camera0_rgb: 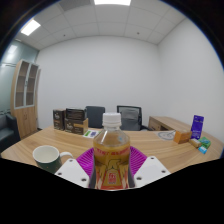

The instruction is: Pour water

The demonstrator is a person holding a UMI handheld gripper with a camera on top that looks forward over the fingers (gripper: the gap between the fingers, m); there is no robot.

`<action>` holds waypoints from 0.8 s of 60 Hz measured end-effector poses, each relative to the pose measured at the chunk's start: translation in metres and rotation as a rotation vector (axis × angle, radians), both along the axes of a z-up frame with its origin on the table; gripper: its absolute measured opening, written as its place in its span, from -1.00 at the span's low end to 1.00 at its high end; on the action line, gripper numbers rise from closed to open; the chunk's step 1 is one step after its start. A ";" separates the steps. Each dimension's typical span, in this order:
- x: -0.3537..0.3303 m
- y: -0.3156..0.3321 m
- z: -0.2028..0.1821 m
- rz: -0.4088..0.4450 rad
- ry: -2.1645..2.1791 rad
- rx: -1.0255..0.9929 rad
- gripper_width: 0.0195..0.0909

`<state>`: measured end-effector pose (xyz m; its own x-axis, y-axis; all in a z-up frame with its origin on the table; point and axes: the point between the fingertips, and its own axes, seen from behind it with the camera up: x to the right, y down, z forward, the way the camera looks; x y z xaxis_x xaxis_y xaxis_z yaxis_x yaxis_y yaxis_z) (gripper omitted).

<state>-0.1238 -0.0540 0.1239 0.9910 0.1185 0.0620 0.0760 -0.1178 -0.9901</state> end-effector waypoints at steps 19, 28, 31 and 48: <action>0.016 0.008 -0.029 -0.013 0.030 0.004 -0.23; 0.024 0.004 -0.027 -0.035 0.087 0.030 -0.11; 0.020 0.001 -0.029 -0.052 0.091 0.038 -0.05; 0.010 -0.029 -0.025 0.029 0.060 0.010 0.81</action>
<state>-0.1134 -0.0831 0.0988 0.9891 0.1471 0.0035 0.0194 -0.1065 -0.9941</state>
